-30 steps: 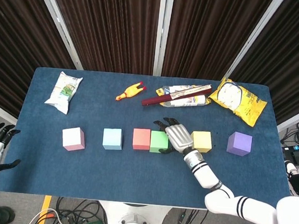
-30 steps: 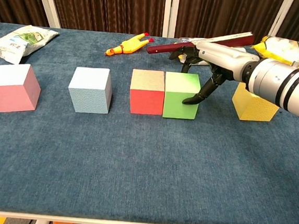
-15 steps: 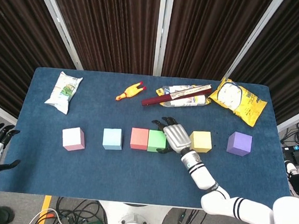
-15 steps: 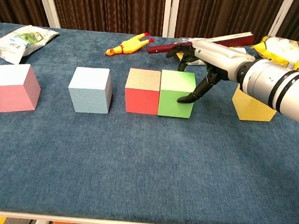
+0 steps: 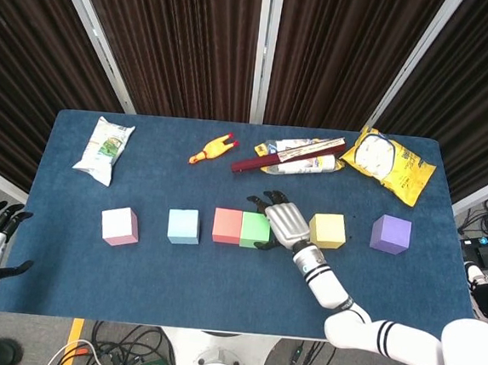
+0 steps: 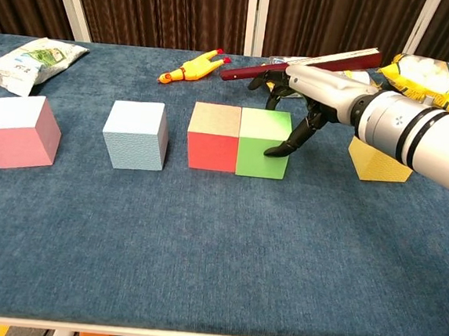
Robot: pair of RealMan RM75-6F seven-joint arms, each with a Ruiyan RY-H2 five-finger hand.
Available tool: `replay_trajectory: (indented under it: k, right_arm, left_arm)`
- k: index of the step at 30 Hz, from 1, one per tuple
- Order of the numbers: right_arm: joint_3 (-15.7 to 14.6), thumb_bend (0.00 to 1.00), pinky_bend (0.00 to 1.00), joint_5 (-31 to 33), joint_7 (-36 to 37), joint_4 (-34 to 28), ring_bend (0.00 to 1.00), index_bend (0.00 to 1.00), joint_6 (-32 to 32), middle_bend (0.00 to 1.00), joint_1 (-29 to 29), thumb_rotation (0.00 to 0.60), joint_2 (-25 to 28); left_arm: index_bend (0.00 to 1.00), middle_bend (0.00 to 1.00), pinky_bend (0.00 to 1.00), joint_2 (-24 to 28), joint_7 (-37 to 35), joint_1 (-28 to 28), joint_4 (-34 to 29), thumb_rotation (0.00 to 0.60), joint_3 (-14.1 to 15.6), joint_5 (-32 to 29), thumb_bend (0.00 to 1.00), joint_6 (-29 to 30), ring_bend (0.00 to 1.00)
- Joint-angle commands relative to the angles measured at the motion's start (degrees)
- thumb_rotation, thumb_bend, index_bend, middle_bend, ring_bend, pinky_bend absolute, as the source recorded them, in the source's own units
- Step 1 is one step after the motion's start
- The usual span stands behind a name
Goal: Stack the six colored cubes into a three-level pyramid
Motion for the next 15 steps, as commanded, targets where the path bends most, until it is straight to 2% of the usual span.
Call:
replay_trajectory:
  k: [1,8,15]
  right_arm:
    - [0.05,0.07,0.07,0.12,-0.11,0.06,0.09,0.15,-0.07,0.4,0.09,0.6,-0.08]
    - [-0.01,0.07,0.05,0.07,-0.28,0.38,0.08,0.11,-0.29,0.38,0.32,0.6,-0.24]
    - [-0.25,0.06,0.0,-0.27,-0.12,-0.05,0.0,0.0,-0.71,0.24,0.4,0.6,0.24]
  left_arm:
    - [0.23,0.15,0.11,-0.05,-0.06,0.04,0.06,0.6,0.03,0.0,0.0,0.01,0.06]
    - [0.23,0.15,0.11,-0.07,-0.18,0.1,0.16,0.6,0.07,0.0,0.0,0.06,0.06]
    - [0.23,0.15,0.11,-0.07,-0.16,0.05,0.15,0.6,0.04,0.05,0.0,0.04,0.06]
